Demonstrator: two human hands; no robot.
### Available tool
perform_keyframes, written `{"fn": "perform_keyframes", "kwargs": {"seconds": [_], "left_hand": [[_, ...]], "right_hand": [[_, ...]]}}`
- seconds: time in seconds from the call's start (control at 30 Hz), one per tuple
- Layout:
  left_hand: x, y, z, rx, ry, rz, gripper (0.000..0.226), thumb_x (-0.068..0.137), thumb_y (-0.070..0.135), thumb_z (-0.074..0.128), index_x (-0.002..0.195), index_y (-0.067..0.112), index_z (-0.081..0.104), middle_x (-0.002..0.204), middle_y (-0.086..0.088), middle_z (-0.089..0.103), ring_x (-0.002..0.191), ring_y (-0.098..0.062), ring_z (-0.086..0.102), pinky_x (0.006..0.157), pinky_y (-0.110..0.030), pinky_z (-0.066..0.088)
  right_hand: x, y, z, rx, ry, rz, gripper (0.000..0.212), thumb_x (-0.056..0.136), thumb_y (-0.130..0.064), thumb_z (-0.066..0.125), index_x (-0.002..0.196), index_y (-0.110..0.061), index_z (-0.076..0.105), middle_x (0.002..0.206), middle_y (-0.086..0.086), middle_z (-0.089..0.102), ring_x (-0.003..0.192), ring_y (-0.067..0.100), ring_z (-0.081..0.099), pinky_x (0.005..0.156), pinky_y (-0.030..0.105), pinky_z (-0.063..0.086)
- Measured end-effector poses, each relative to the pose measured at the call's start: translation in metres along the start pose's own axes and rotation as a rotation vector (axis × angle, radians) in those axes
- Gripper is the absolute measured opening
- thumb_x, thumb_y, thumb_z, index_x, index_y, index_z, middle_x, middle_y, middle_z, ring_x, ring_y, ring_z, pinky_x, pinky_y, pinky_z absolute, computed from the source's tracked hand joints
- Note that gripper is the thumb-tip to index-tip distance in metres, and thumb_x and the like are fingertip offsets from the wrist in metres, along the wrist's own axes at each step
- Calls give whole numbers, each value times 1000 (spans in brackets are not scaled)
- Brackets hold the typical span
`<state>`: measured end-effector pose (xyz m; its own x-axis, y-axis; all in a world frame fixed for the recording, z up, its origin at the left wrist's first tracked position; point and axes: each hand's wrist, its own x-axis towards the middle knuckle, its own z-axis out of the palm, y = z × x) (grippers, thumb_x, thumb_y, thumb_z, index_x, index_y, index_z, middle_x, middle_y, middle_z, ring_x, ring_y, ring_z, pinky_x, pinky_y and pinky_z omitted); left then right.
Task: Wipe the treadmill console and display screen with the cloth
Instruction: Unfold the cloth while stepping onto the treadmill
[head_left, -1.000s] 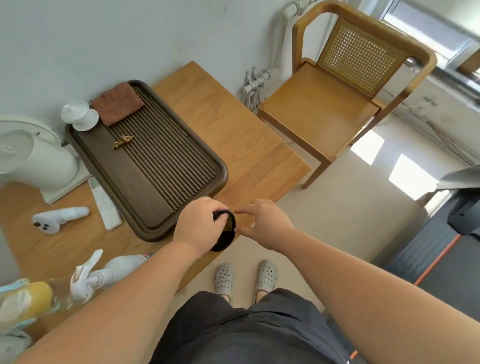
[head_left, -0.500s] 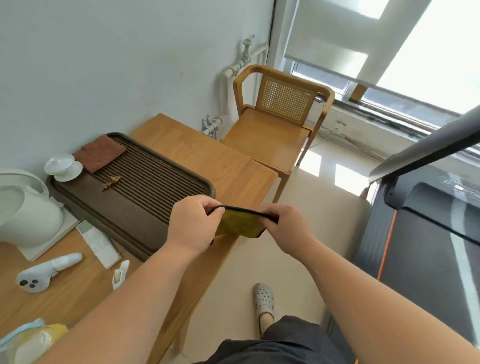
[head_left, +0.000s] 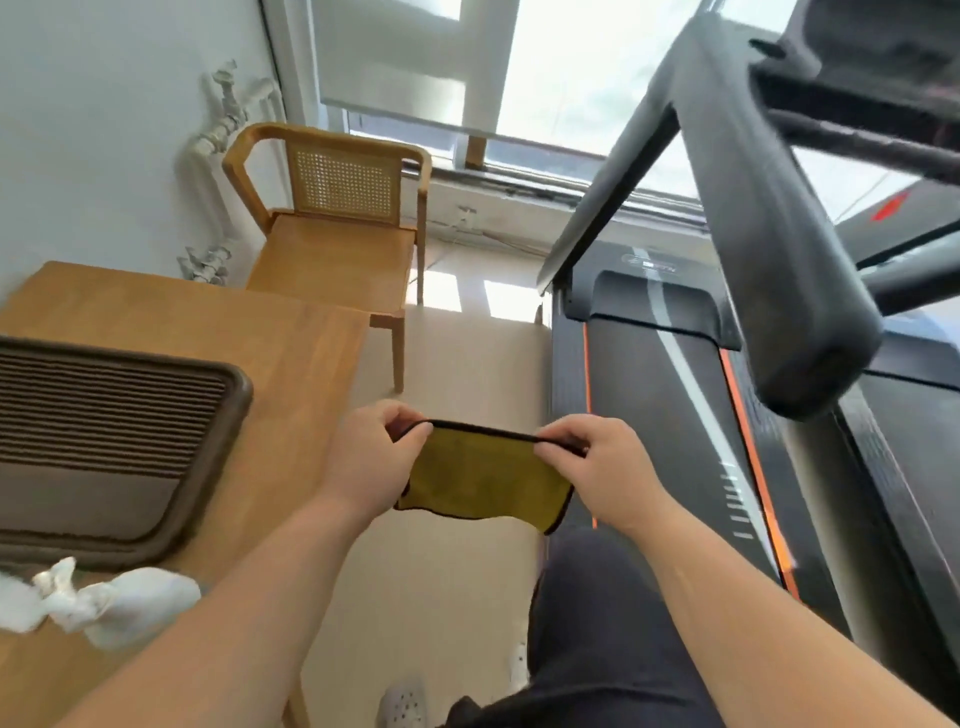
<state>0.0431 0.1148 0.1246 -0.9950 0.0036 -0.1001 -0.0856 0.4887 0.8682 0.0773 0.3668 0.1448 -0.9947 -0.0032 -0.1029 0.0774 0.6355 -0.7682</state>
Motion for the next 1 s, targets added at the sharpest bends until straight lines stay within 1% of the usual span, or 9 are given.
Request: {"fn": "perform_keyframes", "kwargs": {"seconds": [0.13, 0.2, 0.33, 0.5, 0.6, 0.7, 0.83, 0.93, 1.0], "left_hand": [[8, 10, 58, -4, -130, 17, 9, 93, 25, 68, 85, 23, 72, 81, 0, 68, 79, -19, 63, 61, -30, 49], [9, 15, 78, -29, -158, 23, 9, 91, 23, 69, 82, 23, 72, 76, -2, 67, 68, -22, 62, 55, -31, 49], [10, 36, 144, -51, -235, -9, 12, 89, 21, 70, 78, 24, 74, 65, 3, 67, 45, -19, 58, 45, -26, 42], [7, 79, 239, 204, -347, 110, 8, 89, 24, 68, 83, 24, 74, 72, 15, 64, 71, -12, 60, 62, -26, 45], [-1, 110, 305, 342, -401, 258, 9, 90, 24, 66, 84, 23, 73, 72, 16, 58, 70, -3, 54, 60, -10, 34], [-18, 143, 373, 444, -501, 314, 10, 92, 23, 63, 88, 19, 71, 80, 10, 61, 77, -9, 56, 63, -18, 37], [-40, 219, 434, 530, -594, 229, 7, 93, 21, 59, 92, 20, 67, 90, 5, 65, 90, -20, 62, 74, -31, 44], [-39, 287, 449, 465, -474, 102, 8, 91, 21, 61, 84, 23, 66, 78, 11, 63, 80, -16, 61, 66, -29, 42], [-29, 332, 449, 412, -413, 60, 9, 91, 23, 63, 83, 26, 66, 75, 12, 65, 76, -12, 61, 64, -25, 45]], "right_hand": [[-24, 41, -29, -10, 99, 98, 26, 94, -16, 74, 87, -41, 73, 86, -15, 75, 86, 2, 68, 73, 10, 48], [-32, 58, -40, -17, 122, 137, 24, 92, -13, 74, 87, -36, 75, 84, -15, 75, 83, 1, 68, 70, 9, 46], [-39, 113, -71, -36, 146, 269, 16, 92, -17, 75, 88, -31, 77, 82, -13, 75, 83, 6, 69, 72, 18, 50], [-47, 193, -129, -27, 220, 351, 21, 91, -18, 76, 81, -37, 74, 79, -15, 74, 82, 5, 69, 74, 25, 53], [-46, 248, -177, 9, 245, 350, 11, 92, -20, 75, 86, -30, 77, 80, -16, 74, 83, 5, 68, 77, 29, 56], [-43, 295, -232, 52, 248, 335, 11, 93, -21, 74, 88, -30, 76, 83, -16, 73, 85, 5, 68, 78, 29, 56], [-48, 319, -320, 57, 193, 342, 22, 94, -18, 71, 84, -37, 69, 81, -17, 72, 80, 4, 66, 71, 25, 49], [-46, 309, -392, 68, 150, 341, 19, 95, -19, 71, 84, -35, 69, 75, -18, 70, 68, 4, 64, 63, 24, 47], [-36, 294, -440, 54, 150, 302, 14, 96, -20, 69, 90, -31, 72, 79, -18, 70, 73, 0, 64, 64, 17, 46]]}}
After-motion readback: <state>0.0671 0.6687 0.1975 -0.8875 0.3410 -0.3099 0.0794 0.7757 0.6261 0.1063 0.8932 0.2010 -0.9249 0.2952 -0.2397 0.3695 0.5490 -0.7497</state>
